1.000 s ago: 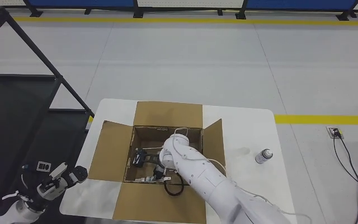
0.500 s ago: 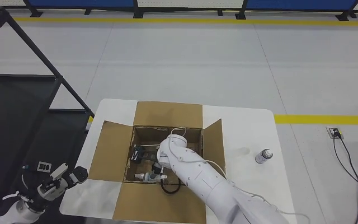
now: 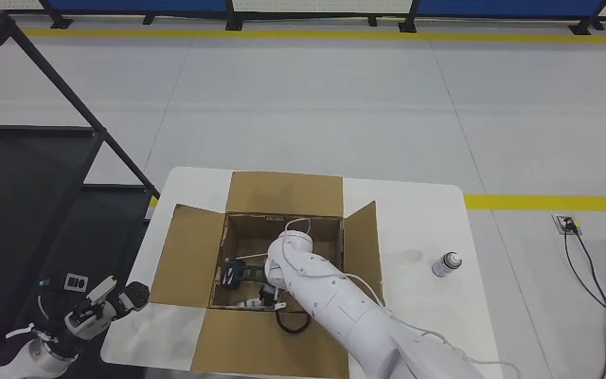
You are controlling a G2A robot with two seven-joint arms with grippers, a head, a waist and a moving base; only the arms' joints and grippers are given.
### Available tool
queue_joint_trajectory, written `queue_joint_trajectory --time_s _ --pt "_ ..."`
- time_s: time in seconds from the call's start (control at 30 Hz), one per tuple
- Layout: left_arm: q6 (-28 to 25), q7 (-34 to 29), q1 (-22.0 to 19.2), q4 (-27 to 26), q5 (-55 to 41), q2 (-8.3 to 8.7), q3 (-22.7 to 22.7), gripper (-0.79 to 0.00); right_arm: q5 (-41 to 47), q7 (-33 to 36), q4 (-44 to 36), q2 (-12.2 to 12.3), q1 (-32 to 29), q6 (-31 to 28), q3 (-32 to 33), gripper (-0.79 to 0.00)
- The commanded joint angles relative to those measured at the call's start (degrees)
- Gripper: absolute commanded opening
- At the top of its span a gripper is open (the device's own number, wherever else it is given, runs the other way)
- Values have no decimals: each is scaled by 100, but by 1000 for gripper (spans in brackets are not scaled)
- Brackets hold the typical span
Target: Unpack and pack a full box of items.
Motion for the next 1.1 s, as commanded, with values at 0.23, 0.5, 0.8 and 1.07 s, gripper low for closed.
queue_joint_trajectory --time_s 0.23,0.5,0.8,1.07 --pt "5 46 -5 -15 25 -5 17 0 -214 -399 247 -91 35 -109 -89 -465" --pt "8 82 0 -25 25 -10 21 0 -304 -762 448 -114 104 -258 -91 -573" --pt "9 112 5 -48 53 -14 28 0 -300 -1012 580 -100 160 -165 -26 -785" --pt "-8 127 34 -105 76 -19 31 0 -367 -1584 650 49 175 -76 58 -785"
